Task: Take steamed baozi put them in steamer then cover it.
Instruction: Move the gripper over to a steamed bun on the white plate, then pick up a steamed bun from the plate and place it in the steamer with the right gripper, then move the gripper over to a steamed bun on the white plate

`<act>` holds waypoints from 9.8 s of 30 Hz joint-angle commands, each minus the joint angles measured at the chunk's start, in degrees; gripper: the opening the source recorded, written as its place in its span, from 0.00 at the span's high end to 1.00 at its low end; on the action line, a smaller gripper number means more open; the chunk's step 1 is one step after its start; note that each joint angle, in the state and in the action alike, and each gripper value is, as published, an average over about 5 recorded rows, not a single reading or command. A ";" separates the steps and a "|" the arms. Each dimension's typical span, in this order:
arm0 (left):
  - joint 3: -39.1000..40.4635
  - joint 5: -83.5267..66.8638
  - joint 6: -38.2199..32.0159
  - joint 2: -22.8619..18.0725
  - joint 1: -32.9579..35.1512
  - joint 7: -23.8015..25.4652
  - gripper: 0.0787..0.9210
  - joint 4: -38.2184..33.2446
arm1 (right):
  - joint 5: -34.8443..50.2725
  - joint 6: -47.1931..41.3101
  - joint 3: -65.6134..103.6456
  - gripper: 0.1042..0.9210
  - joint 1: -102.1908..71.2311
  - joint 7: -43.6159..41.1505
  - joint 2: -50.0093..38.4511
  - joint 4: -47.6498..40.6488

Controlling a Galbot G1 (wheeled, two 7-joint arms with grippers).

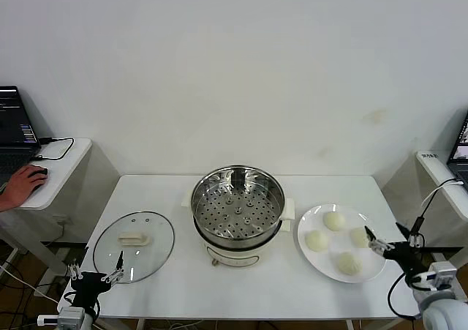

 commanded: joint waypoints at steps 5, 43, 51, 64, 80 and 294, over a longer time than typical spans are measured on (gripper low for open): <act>0.30 1.88 -0.15 -0.71 -0.19 -0.22 0.12 -0.24 | -19.73 -5.25 -9.83 0.12 15.89 -14.99 -21.87 -6.85; -1.17 3.32 -0.89 -4.21 3.07 0.48 0.12 -2.46 | -54.49 9.42 -69.05 0.12 75.70 -65.87 -1.94 -48.10; -1.35 3.52 -1.31 -4.13 3.32 0.43 0.12 -1.75 | -55.57 9.67 -68.32 0.12 74.52 -65.37 -0.26 -51.05; -1.13 3.62 -1.39 -3.79 3.16 0.48 0.12 -0.30 | -56.45 9.42 -66.55 0.12 73.22 -61.51 3.04 -54.99; -0.85 3.92 -1.38 -3.77 2.20 0.58 0.12 1.00 | -56.15 8.56 -64.08 0.12 71.59 -60.23 3.94 -56.49; 0.08 6.48 2.16 -6.60 2.57 -1.07 0.12 -1.13 | -46.92 -5.97 -75.69 0.12 68.57 -62.10 -2.43 -35.77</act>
